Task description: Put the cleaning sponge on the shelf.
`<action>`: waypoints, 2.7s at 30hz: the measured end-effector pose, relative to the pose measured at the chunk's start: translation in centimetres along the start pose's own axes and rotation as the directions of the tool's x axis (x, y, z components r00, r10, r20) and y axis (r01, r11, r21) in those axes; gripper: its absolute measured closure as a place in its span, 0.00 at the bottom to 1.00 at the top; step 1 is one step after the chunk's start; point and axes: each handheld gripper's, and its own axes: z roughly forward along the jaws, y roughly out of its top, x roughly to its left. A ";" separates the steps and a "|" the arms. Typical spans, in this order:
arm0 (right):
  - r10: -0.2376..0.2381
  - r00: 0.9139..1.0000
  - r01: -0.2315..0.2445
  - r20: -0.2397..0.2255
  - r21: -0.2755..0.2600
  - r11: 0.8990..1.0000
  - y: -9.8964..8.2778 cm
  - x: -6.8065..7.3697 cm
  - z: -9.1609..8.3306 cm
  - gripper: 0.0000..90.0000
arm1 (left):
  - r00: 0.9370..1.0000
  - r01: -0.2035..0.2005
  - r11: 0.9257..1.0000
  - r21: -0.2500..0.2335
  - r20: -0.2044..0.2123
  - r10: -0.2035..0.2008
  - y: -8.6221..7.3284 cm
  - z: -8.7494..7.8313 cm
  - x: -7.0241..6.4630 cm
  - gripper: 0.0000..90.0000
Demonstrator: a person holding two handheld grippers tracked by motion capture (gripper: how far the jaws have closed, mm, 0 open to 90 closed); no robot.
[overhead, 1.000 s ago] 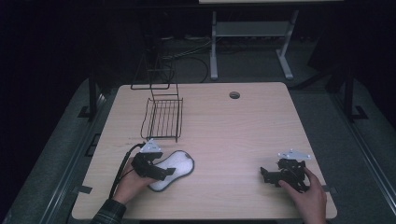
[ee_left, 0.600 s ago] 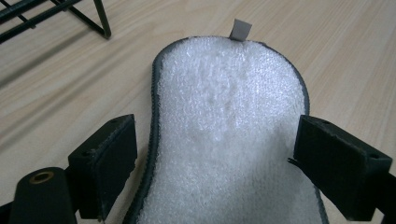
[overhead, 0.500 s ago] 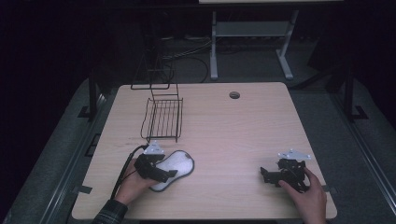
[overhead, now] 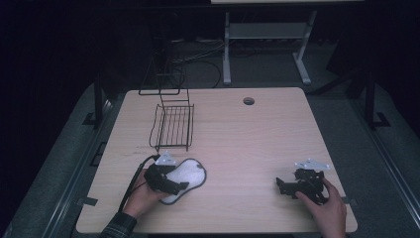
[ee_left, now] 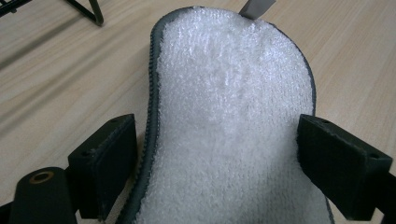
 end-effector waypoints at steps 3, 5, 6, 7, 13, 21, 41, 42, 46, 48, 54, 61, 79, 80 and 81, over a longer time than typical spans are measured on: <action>0.001 1.000 -0.001 0.000 0.000 1.000 0.0 0.0 0.0 0.00 | 1.000 -0.003 1.000 -0.001 0.007 0.003 0.0 0.0 0.0 0.16; 0.001 1.000 -0.001 0.000 0.000 1.000 0.0 0.0 0.0 0.00 | 1.000 -0.007 1.000 -0.004 0.018 0.007 0.1 -0.1 0.0 0.22; 0.001 1.000 -0.001 0.000 0.000 1.000 0.0 0.0 0.0 0.00 | 1.000 -0.007 1.000 -0.004 0.018 0.007 0.1 -0.1 0.0 0.23; 0.001 1.000 -0.001 0.000 0.000 1.000 0.0 0.0 0.0 0.00 | 1.000 -0.013 1.000 -0.004 0.019 0.013 0.1 -0.2 0.0 0.23; 0.001 1.000 -0.001 0.000 0.000 1.000 0.0 0.0 0.0 0.00 | 1.000 -0.008 1.000 0.009 0.018 0.008 0.3 -0.3 0.0 0.27; 0.002 1.000 -0.002 0.000 0.000 1.000 0.0 0.0 0.0 0.00 | 1.000 -0.030 1.000 0.006 0.001 0.030 0.6 -1.0 -0.2 0.36; 0.002 1.000 -0.002 0.000 0.000 1.000 0.0 0.0 0.0 0.00 | 0.998 0.007 0.996 -0.094 0.062 -0.002 1.0 -2.9 0.2 0.68; 0.002 1.000 -0.002 0.000 0.000 1.000 0.0 0.0 0.0 0.00 | 0.998 0.007 0.996 -0.094 0.062 -0.002 1.0 -2.9 0.2 0.69; 0.002 1.000 -0.002 0.000 0.000 1.000 0.0 0.0 0.0 0.00 | 0.997 0.016 0.994 -0.111 0.077 -0.007 1.0 -3.1 0.2 0.72; 0.002 1.000 -0.002 0.000 0.000 1.000 0.0 0.0 0.0 0.00 | 0.996 0.020 0.992 -0.122 0.084 -0.010 1.1 -3.3 0.3 0.73; 0.002 1.000 -0.002 0.000 0.000 1.000 0.0 0.0 0.0 0.00 | 0.995 0.024 0.990 -0.139 0.104 -0.009 1.3 -3.7 0.1 0.77; 0.002 1.000 -0.002 0.000 0.001 1.000 0.0 0.0 0.0 0.00 | 0.991 0.033 0.985 -0.170 0.134 -0.010 1.6 -4.4 0.0 0.84; 0.002 1.000 -0.002 0.000 0.001 1.000 0.0 0.0 0.0 0.00 | 0.985 0.025 0.982 -0.189 0.171 0.008 2.3 -5.1 -0.2 0.90; 0.003 1.000 -0.003 0.000 0.001 1.000 0.0 0.0 0.0 0.00 | 0.985 0.026 0.981 -0.190 0.171 0.008 2.4 -5.2 -0.2 0.90; 0.003 1.000 -0.003 0.000 0.001 1.000 0.0 0.0 0.0 0.00 | 0.985 0.029 0.980 -0.197 0.173 0.006 2.5 -5.4 -0.1 0.90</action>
